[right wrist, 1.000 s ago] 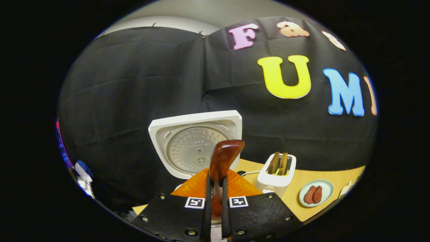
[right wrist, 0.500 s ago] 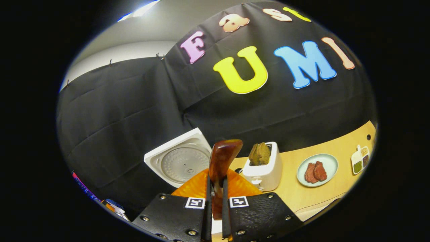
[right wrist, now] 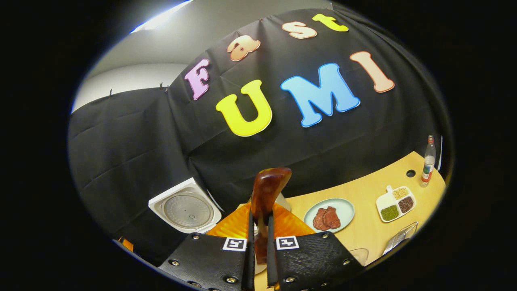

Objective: Close the left gripper, press the button to open the rice cooker; take a wooden spoon from the chopstick holder with the right hand, scoop a spoonful of rice and pour it into the rice cooker, then put the wooden spoon back into the chopstick holder.

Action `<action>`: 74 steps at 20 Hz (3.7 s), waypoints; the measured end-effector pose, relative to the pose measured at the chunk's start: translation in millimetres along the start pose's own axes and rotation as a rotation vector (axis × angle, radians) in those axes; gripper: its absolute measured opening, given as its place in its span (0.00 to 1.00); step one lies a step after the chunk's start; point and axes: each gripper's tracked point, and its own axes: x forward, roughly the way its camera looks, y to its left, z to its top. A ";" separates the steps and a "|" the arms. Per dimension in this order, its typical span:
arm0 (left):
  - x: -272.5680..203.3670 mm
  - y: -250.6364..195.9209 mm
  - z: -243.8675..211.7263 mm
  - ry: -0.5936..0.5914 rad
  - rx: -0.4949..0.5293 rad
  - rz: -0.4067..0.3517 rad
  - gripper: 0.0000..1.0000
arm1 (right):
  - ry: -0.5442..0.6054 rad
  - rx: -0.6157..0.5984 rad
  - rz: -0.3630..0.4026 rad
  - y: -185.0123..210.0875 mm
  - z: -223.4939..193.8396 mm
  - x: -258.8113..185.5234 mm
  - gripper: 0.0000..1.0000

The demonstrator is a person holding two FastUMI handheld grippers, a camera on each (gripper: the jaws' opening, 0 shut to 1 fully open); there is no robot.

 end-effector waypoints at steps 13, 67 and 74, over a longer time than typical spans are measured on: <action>24.1 -129.0 13.2 -0.009 0.013 -0.154 0.97 | -0.082 0.004 -0.300 -188.7 24.5 -86.1 0.12; 221.7 -79.8 84.0 0.007 0.023 0.010 0.97 | -0.188 -0.360 -0.596 -202.5 55.0 -228.5 0.98; 295.9 -27.2 103.0 -0.018 0.070 0.113 0.97 | -0.192 -0.355 -0.652 -197.1 43.8 -248.1 0.99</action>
